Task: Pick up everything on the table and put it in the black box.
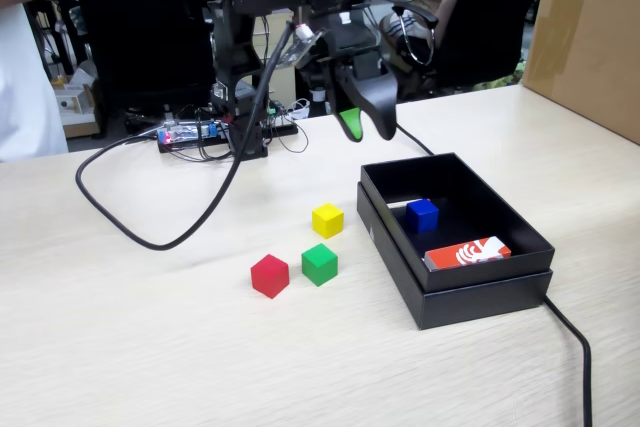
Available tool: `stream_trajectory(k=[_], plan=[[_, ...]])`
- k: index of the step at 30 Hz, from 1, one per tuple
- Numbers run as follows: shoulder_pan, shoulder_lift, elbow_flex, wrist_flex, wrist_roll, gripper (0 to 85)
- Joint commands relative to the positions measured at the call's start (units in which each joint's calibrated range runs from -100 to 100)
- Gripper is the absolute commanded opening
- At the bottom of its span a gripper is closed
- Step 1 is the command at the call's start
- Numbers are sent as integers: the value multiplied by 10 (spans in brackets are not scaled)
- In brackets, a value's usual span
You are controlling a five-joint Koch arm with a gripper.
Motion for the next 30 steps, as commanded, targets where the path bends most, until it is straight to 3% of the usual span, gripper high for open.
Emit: stream_trajectory(k=[1, 6, 18, 20, 22, 23, 25, 26, 30], plan=[[-21, -59, -42, 2, -22, 456], [-39, -10, -113, 28, -29, 467], [-40, 266, -26, 31, -20, 461], [-38, 295, -13, 31, -14, 398], [-38, 321, -3, 31, -8, 278], [-42, 334, 13, 31, -9, 168], [-45, 350, 29, 31, -8, 64], [-47, 355, 33, 31, -8, 28], [-50, 333, 34, 26, -8, 23]])
